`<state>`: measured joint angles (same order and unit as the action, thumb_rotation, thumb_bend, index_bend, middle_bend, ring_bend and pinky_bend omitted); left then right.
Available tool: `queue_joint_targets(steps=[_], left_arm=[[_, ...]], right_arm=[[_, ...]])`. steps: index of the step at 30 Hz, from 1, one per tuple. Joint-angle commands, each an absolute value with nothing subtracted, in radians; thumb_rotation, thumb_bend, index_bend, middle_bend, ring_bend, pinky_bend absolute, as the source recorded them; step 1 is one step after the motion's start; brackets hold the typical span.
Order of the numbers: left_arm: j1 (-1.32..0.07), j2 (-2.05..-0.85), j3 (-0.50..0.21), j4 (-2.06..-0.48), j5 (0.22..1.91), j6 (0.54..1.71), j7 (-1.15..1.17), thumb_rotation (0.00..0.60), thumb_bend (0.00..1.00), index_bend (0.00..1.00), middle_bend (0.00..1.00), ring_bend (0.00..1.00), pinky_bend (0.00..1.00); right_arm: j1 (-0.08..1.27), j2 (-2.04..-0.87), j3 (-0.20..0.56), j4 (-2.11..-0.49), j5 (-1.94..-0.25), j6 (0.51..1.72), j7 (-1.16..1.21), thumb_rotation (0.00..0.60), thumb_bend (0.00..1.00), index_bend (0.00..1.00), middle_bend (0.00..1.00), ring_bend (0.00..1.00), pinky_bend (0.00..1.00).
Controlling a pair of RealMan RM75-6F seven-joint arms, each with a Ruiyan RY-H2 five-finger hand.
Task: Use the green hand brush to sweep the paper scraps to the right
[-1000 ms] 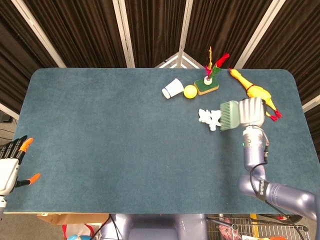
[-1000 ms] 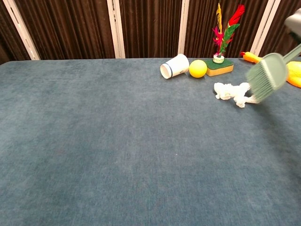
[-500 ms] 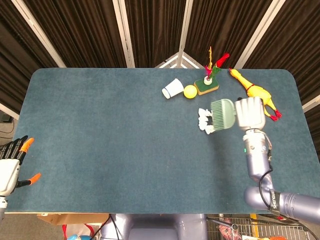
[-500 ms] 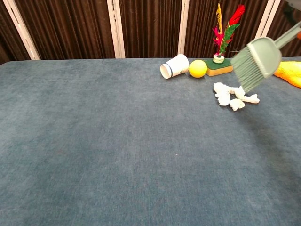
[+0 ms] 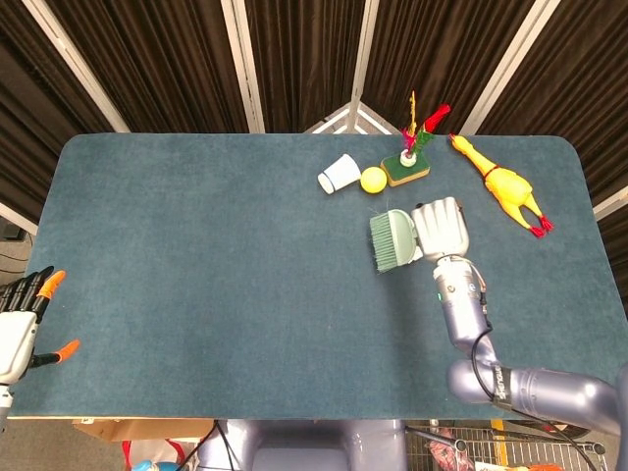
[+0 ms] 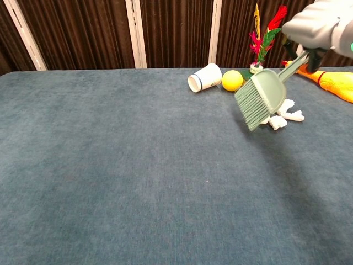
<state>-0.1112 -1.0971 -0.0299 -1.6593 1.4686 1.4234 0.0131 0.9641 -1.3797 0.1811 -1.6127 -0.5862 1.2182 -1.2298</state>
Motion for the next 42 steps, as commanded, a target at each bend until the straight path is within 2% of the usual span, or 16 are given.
queue_joint_targets(steps=[1, 11, 19, 31, 42], left_arm=[[-0.114, -1.094, -0.031, -1.661, 1.463, 1.417, 0.008, 0.6, 0.0, 0.0, 0.0, 0.0, 0.02], [-0.122, -1.089, -0.035, -1.665, 1.445, 1.393, -0.001, 0.6, 0.0, 0.0, 0.0, 0.0, 0.02], [-0.119, -1.089, -0.034, -1.67, 1.445, 1.4, -0.001, 0.6, 0.0, 0.0, 0.0, 0.0, 0.02], [-0.114, -1.096, -0.032, -1.669, 1.462, 1.42, 0.009, 0.6, 0.0, 0.0, 0.0, 0.0, 0.02], [-0.109, -1.105, -0.034, -1.661, 1.475, 1.442, 0.018, 0.6, 0.0, 0.0, 0.0, 0.0, 0.02]], right_arm=[[0.987, -1.424, 0.182, -1.557, -0.571, 1.182, -1.223, 0.6, 0.52, 0.72, 0.91, 0.94, 0.81], [1.014, -1.502, 0.157, -1.378, -0.548, 1.117, -1.227, 0.6, 0.52, 0.72, 0.91, 0.94, 0.81], [0.983, -1.474, 0.119, -1.311, -0.528, 1.14, -1.257, 0.6, 0.52, 0.72, 0.91, 0.94, 0.81], [0.914, -1.348, 0.051, -1.377, -0.54, 1.243, -1.336, 0.6, 0.52, 0.72, 0.91, 0.94, 0.81], [0.854, -1.19, 0.071, -1.568, -0.597, 1.35, -1.276, 0.6, 0.52, 0.72, 0.91, 0.94, 0.81]])
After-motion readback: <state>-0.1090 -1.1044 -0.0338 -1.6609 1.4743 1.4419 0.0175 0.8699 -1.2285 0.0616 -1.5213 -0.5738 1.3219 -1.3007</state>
